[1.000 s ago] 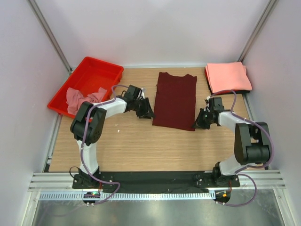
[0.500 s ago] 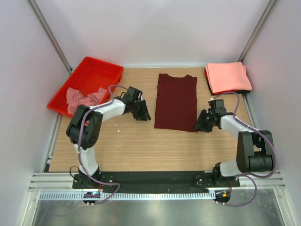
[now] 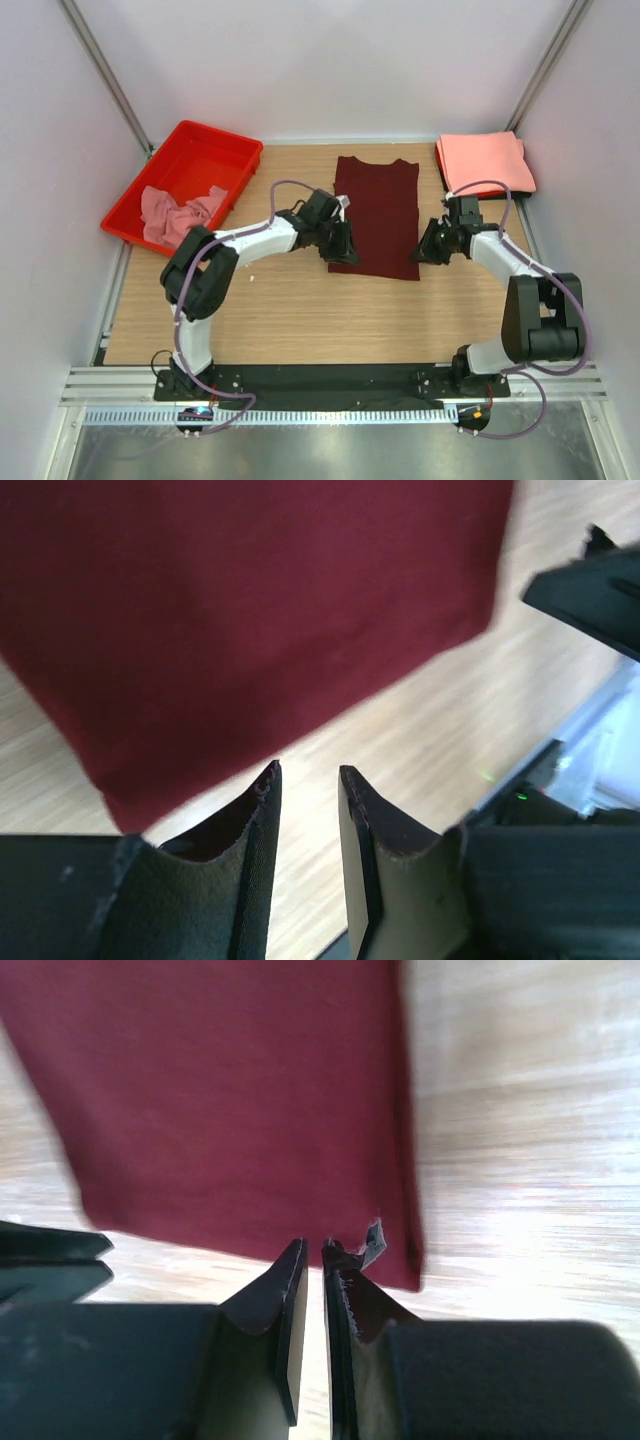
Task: Fold and stack the t-shirts
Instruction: Fold the tshirt
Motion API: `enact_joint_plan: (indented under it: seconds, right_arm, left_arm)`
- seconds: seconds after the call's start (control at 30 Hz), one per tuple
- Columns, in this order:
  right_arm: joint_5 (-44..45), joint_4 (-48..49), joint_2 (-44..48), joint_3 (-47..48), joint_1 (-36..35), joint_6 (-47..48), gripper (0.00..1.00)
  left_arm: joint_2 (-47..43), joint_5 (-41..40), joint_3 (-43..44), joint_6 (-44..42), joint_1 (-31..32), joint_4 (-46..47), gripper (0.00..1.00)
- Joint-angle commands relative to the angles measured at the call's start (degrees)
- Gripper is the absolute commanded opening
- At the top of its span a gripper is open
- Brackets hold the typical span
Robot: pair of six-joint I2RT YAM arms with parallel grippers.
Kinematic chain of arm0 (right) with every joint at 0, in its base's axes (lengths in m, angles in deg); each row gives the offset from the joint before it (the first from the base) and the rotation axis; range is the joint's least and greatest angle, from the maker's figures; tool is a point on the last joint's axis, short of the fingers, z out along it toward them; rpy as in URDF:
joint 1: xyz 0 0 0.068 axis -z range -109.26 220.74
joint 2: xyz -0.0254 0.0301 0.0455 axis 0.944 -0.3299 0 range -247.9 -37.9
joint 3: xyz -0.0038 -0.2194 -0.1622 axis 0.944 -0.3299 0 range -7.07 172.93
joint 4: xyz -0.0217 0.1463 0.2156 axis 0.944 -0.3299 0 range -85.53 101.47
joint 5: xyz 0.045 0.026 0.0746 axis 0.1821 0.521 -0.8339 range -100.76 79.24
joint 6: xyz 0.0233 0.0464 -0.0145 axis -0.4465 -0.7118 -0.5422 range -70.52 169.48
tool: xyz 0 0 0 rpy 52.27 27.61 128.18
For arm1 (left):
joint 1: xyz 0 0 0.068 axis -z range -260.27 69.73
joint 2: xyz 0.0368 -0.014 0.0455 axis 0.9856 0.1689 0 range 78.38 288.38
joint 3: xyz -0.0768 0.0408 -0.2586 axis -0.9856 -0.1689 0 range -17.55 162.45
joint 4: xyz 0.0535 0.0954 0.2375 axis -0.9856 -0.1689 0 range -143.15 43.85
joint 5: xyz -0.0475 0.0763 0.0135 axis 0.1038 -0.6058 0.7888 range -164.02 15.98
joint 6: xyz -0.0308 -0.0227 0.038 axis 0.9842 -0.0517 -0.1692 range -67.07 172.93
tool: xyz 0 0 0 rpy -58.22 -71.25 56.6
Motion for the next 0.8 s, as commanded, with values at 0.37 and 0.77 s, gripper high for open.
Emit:
enact_joint_plan:
  seconds: [0.37, 0.77]
  right_arm:
    - [8.1, 4.6, 2.6, -10.8, 0.5, 0.1, 0.21]
    - [5.3, -1.9, 5.9, -6.0, 0.5, -0.1, 0.41]
  left_arm:
    - [-1.6, -6.6, -2.5, -3.3, -1.9, -6.1, 0.35]
    - [-4.4, -4.5, -2.4, -5.0, -5.2, -8.9, 0.44]
